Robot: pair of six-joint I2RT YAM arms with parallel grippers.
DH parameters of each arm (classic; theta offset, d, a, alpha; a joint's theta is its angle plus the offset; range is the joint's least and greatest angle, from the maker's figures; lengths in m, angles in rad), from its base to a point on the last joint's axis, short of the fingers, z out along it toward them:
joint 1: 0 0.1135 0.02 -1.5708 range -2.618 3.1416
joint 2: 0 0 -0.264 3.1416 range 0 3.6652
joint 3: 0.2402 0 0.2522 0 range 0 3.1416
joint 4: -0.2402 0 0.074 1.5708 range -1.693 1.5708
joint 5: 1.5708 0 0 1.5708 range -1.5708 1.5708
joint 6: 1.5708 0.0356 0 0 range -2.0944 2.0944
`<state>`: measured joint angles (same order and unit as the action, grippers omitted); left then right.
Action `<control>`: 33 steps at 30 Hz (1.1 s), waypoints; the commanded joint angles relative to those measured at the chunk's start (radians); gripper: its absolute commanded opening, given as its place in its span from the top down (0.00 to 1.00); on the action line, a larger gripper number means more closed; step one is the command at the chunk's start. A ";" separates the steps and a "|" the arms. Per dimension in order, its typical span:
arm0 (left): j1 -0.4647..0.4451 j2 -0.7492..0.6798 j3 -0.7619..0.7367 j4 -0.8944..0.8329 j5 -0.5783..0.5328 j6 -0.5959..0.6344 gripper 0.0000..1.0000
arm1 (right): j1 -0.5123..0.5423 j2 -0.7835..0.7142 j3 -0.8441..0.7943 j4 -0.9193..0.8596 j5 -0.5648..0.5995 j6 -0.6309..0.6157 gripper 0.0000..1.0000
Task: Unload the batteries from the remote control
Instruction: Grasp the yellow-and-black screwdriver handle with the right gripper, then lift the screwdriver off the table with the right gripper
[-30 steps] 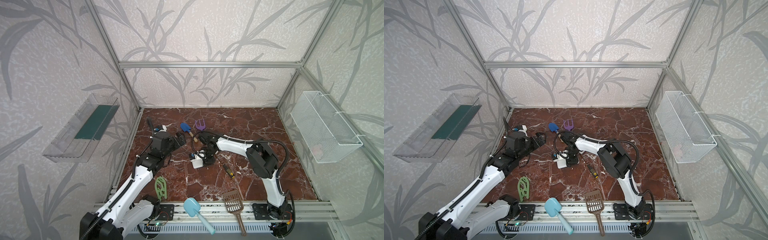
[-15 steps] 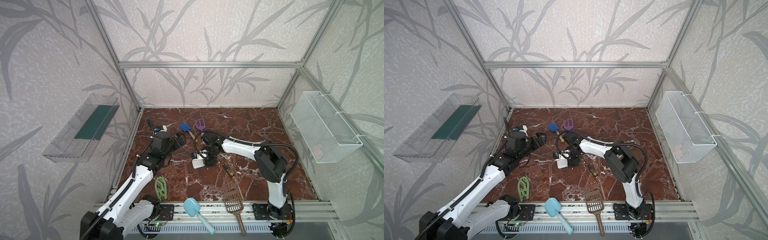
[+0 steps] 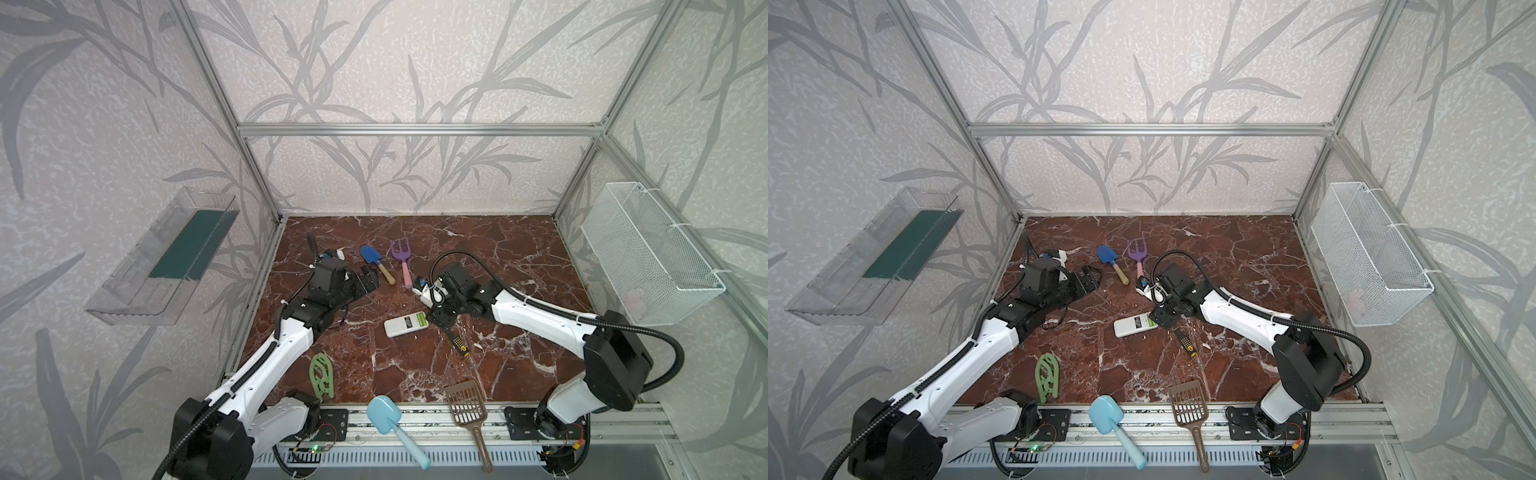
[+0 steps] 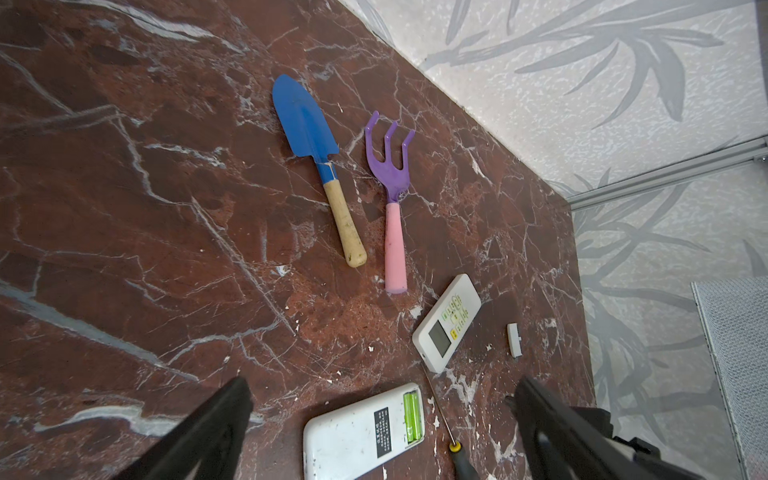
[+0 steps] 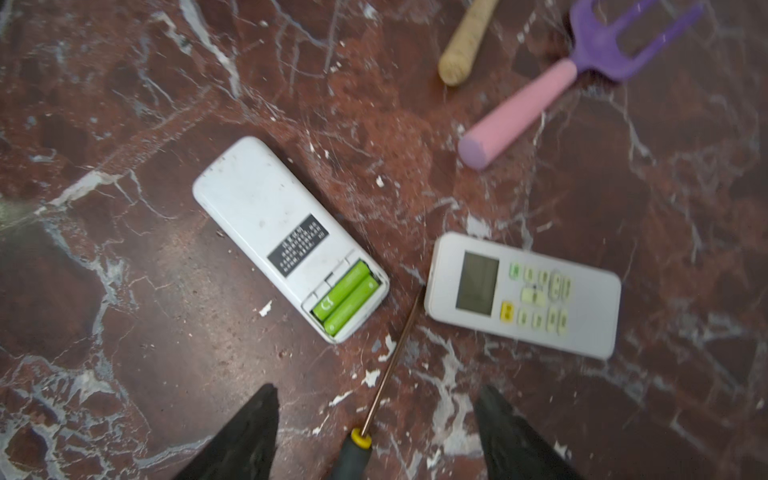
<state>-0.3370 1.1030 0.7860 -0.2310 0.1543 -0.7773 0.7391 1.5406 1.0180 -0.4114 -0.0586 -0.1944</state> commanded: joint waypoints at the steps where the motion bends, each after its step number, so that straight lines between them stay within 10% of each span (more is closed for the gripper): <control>1: 0.004 0.016 0.027 0.008 0.056 0.007 0.02 | -0.028 -0.042 -0.062 -0.048 0.059 0.208 0.27; 33: -0.007 0.074 0.015 0.096 0.133 -0.028 0.03 | -0.031 -0.113 -0.315 0.064 -0.007 0.505 0.40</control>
<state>-0.3393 1.1759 0.7860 -0.1612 0.2760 -0.7982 0.6975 1.4094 0.7090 -0.3702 -0.0792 0.2928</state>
